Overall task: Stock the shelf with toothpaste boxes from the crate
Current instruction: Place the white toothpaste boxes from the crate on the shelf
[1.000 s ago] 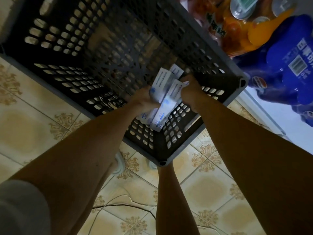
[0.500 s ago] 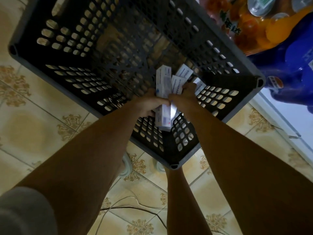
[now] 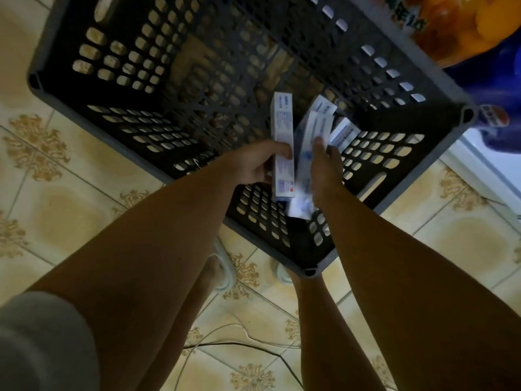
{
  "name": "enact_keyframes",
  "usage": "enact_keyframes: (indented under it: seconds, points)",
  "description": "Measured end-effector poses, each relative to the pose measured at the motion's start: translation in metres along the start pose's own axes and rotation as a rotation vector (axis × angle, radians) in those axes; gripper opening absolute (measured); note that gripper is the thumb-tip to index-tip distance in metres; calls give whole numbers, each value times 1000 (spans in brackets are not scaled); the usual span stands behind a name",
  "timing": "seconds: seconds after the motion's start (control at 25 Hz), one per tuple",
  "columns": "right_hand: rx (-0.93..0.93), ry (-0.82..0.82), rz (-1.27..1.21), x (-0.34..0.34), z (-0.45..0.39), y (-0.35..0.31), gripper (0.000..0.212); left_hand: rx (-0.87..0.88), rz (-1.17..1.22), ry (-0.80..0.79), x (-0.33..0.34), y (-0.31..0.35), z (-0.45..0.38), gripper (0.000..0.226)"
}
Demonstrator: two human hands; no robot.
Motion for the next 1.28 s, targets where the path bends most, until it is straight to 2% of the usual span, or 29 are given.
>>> enact_keyframes:
  seconds: [0.12,0.28,0.4,0.48,0.56,0.6,0.72,0.8,0.88,0.96,1.08,1.2,1.28]
  points:
    - [119,48,-202,-4,10,-7,38,7,6,-25,11,10,18,38]
    - [120,-93,-126,3,33,-39,39,29,-52,-59,22,34,63,27]
    - [88,-240,-134,12,73,-73,48,52,-87,37,16,56,102,41]
    - [21,-382,-101,22,108,-101,65,56,-92,52,20,70,134,54]
    - [31,-472,-82,29,154,-126,75,64,-43,82,24,85,178,47]
    - [40,-492,-76,28,179,-138,73,65,5,98,26,90,201,41]
    - [45,-546,-80,28,257,-177,50,112,82,92,43,106,276,37]
    - [41,-535,-96,25,316,-205,72,174,78,127,52,122,342,35]
    - [23,-535,-108,21,374,-232,92,262,63,147,56,142,403,52]
    - [-33,-519,-86,13,432,-259,83,345,53,96,66,160,465,47]
    - [-94,-489,-21,1,498,-287,62,375,95,38,69,171,543,41]
    - [-124,-526,-33,-1,558,-303,60,498,274,-145,79,188,607,44]
    - [-128,-544,-63,0,592,-310,53,572,332,-173,85,201,640,42]
Point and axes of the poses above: each hand's wrist, its own z-axis away from the middle knuckle, its own x-axis out of the palm, y = z × x, the point moved 9 cm from there along -z, towards the middle knuckle, and after that the axes turned 7 degrees about -z, right-handed, at the moved point
